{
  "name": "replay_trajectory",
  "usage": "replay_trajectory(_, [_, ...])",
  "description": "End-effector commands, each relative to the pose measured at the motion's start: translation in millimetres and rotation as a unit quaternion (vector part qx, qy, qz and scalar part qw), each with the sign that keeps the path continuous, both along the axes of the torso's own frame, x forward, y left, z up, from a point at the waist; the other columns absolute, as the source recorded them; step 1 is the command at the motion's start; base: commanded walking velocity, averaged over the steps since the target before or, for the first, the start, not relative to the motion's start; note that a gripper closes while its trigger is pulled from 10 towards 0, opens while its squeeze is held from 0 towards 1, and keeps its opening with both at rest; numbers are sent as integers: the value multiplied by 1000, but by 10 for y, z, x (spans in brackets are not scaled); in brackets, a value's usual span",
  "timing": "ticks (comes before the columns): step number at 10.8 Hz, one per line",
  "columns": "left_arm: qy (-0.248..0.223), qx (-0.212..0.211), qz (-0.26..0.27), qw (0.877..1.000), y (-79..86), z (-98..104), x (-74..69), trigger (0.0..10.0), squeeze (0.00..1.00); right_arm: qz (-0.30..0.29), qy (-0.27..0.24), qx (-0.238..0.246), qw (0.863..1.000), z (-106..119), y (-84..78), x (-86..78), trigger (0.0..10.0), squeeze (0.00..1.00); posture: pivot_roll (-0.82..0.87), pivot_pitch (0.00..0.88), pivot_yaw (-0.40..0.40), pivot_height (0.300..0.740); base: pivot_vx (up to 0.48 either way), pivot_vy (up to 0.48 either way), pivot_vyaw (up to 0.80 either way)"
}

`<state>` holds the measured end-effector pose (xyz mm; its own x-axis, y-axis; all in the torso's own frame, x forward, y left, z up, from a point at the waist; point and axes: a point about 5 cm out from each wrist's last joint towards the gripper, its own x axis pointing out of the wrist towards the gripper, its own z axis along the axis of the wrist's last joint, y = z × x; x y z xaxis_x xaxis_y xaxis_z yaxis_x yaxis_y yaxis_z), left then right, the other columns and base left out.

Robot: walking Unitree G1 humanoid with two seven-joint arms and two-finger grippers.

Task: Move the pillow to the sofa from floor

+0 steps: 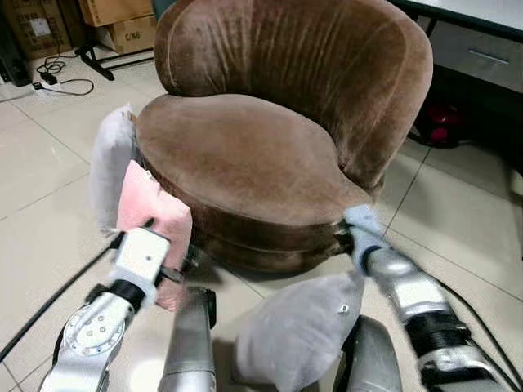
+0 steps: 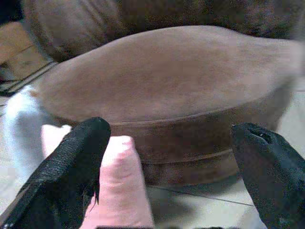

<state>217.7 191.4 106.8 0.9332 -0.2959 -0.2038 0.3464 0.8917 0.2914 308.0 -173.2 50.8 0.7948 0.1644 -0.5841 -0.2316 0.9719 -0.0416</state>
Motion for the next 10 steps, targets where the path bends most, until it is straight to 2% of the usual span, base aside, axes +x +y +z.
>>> replay_trajectory(1, [8, -8, -28, 1000, -28, 3, 5, 10000, 0, 14, -20, 37, 999, 175, -101, -17, 10000, 1000, -64, 0, -92, 471, 0, 0, 0])
replay_trajectory(2, [8, -16, -46, 999, -43, 28, 7, 10000, 0, 96, -39, 48, 993, 317, -134, -149, 10000, 1000, -79, 0, -81, 471, 0, 0, 0])
replay_trajectory(3, [11, -18, -54, 998, -49, 30, 3, 10000, 0, 135, -27, 38, 990, 340, -181, -248, 10000, 1000, -88, 0, -74, 471, 0, 0, 0])
replay_trajectory(4, [15, -18, -68, 997, -61, 30, 1, 10000, 0, 197, -37, -9, 980, 358, -258, -343, 10000, 1000, -99, 0, -66, 471, 0, 0, 0])
replay_trajectory(5, [24, -3, -98, 995, -92, 10, 15, 10000, 0, 332, -47, -118, 935, 366, -331, -482, 10000, 1000, -113, 0, -50, 471, 0, 0, 0])
replay_trajectory(6, [29, 5, -110, 993, -98, 1, 15, 10000, 0, 387, -37, -165, 907, 337, -320, -533, 10000, 1000, -113, 0, -47, 471, 0, 0, 0])
replay_trajectory(8, [36, 23, -128, 991, -84, -8, 0, 10000, 0, 511, -36, -242, 824, 249, -160, -636, 10000, 1000, -103, 0, -53, 471, 0, 0, 0])
replay_trajectory(9, [37, 28, -130, 990, -74, -9, -11, 10000, 0, 550, -54, -276, 787, 184, -93, -645, 10000, 1000, -95, 0, -61, 471, 0, 0, 0])
replay_trajectory(10, [39, 30, -133, 990, -77, -13, -36, 10000, 0, 580, -81, -326, 742, 33, -3, -648, 10000, 1000, -90, 0, -68, 471, 0, 0, 0])
